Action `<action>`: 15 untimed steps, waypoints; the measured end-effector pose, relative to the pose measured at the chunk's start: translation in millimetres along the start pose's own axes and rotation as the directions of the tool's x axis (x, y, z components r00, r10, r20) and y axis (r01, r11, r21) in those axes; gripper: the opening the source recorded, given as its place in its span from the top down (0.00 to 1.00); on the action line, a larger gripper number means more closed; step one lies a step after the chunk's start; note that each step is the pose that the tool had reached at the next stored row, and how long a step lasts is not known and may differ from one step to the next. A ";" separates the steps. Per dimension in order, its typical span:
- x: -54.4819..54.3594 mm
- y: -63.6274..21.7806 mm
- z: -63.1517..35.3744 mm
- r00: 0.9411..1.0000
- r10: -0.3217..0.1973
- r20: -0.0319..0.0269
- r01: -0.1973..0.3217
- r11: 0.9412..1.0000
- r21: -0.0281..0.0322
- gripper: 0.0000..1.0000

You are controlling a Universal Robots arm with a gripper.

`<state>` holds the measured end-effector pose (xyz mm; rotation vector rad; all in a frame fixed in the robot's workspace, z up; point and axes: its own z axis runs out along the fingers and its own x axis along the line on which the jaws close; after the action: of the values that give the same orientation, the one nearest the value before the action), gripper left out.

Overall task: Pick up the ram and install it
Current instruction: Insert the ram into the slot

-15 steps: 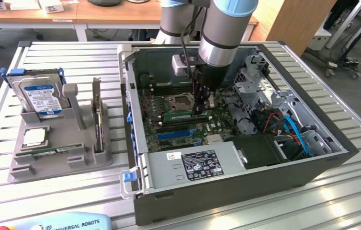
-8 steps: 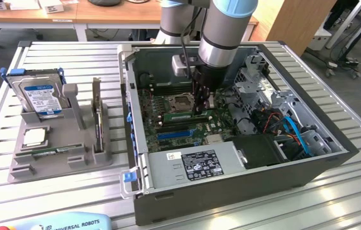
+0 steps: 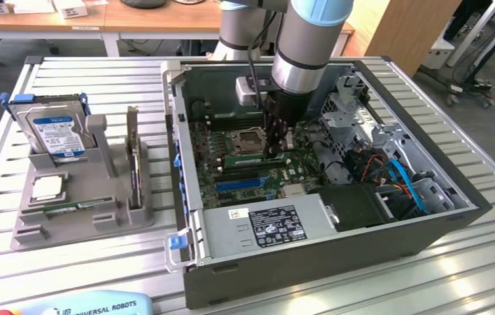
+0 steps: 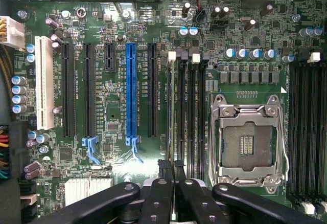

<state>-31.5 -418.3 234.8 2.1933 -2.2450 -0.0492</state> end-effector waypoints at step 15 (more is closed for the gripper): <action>-3.2 1.0 1.5 1.000 0.000 0.000 0.000 1.000 0.000 0.88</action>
<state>-32.5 -415.1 233.4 2.1930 -2.2454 -0.0492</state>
